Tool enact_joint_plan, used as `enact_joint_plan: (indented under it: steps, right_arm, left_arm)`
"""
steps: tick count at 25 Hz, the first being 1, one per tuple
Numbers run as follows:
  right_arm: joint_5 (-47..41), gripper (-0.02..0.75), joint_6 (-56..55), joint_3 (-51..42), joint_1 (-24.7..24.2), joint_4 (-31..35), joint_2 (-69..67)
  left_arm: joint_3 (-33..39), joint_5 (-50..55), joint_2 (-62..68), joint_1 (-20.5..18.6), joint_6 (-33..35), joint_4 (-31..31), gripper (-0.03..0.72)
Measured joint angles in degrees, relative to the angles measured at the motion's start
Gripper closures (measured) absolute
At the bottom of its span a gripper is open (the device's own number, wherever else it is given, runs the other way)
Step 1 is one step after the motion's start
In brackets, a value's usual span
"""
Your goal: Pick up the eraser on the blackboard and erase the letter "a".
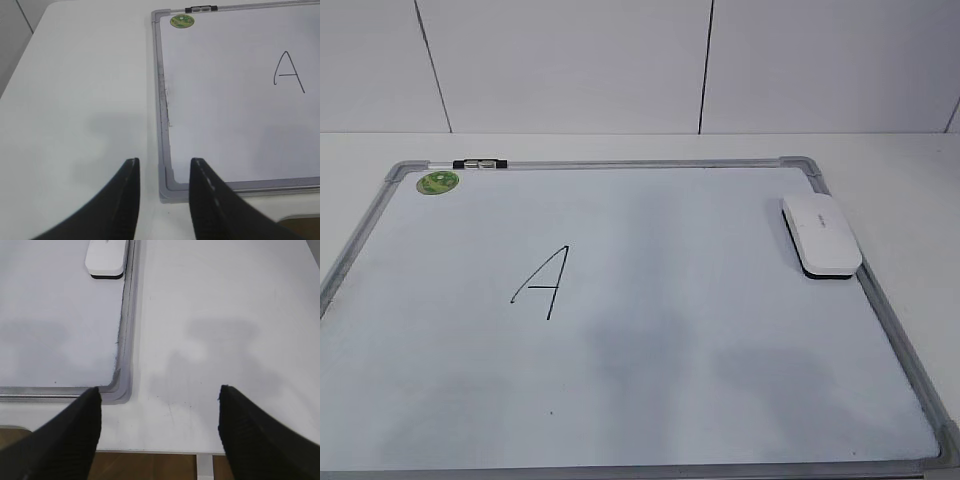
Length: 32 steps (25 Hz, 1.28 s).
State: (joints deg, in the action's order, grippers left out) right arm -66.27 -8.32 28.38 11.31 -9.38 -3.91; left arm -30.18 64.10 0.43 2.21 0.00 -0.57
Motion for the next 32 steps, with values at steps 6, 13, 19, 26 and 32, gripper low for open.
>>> enact_joint_plan:
  steps: [6, 13, 19, 26, 32]
  right_arm:
    - [0.1, 0.169, 0.0, 0.0, 0.0, 0.0, 0.0]
    - [0.1, 0.169, 0.0, 0.0, 0.0, 0.0, 0.0]
    - [0.1, 0.169, 0.0, 0.0, 0.0, 0.0, 0.0]
    - [0.2, 0.169, 0.0, 0.0, 0.0, 0.0, 1.4]
    - [0.2, 0.169, 0.0, 0.0, 0.0, -0.3, 4.8]
  left_arm:
    - [0.0, -0.3, 0.0, 0.0, 0.0, 0.0, 0.452]
    - [0.0, -0.5, 0.0, 0.0, 0.0, 0.1, 0.452]
    - [0.0, -0.7, 0.0, 0.0, 0.0, 0.1, 0.452]
    - [0.0, -0.7, 0.0, 0.0, 0.0, 0.1, 0.452]
    - [0.0, -0.8, 0.0, 0.0, 0.0, 0.1, 0.452]
